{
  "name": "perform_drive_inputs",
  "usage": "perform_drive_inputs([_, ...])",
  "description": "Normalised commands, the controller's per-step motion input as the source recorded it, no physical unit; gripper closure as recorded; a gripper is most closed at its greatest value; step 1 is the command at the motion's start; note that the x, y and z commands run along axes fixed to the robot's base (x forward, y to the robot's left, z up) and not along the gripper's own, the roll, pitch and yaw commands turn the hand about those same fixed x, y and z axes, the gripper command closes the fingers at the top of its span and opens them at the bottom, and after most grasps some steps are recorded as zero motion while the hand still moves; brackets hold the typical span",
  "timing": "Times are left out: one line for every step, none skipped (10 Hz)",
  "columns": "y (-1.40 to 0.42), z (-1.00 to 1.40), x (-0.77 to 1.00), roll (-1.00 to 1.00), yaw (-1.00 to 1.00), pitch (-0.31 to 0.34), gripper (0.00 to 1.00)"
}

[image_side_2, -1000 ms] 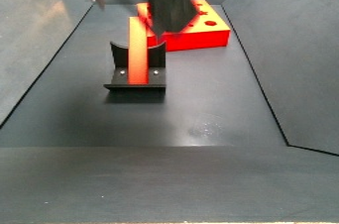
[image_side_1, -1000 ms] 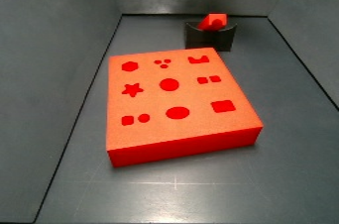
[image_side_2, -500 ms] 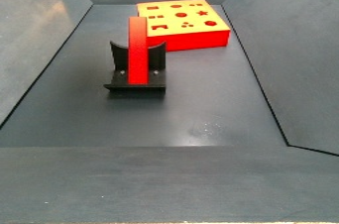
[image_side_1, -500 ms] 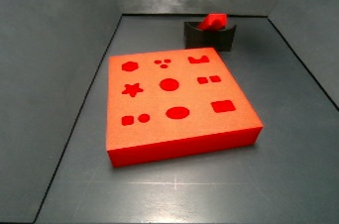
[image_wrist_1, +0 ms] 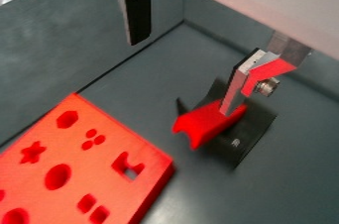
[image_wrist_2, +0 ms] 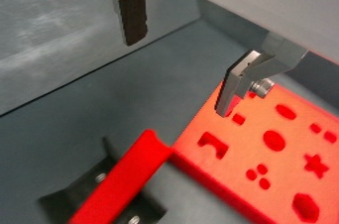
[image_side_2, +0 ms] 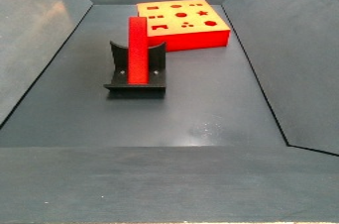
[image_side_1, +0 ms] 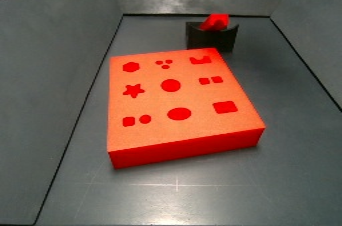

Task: Pick up the arch object. Move up. Place the arch object on the fixture. Regrasp the arch object. Rotate the arch object. Move to above the board. Insert the arch object.
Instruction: Regrasp the arch object.

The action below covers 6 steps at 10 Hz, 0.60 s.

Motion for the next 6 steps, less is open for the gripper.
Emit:
perform_drive_inputs([-0.03, 0.01, 0.0, 1.0, 0.03, 0.026, 0.0])
perform_drive_inputs([-0.02, 0.01, 0.0, 1.0, 0.03, 0.029, 0.0])
perform_drive_inputs([-0.02, 0.01, 0.0, 1.0, 0.03, 0.037, 0.0])
perform_drive_inputs([-0.02, 0.01, 0.01, 1.0, 0.03, 0.042, 0.0])
perform_drive_inputs([-0.02, 0.0, 0.03, 1.0, 0.03, 0.05, 0.0])
perform_drive_inputs([-0.02, 0.0, 0.04, 1.0, 0.04, 0.059, 0.0])
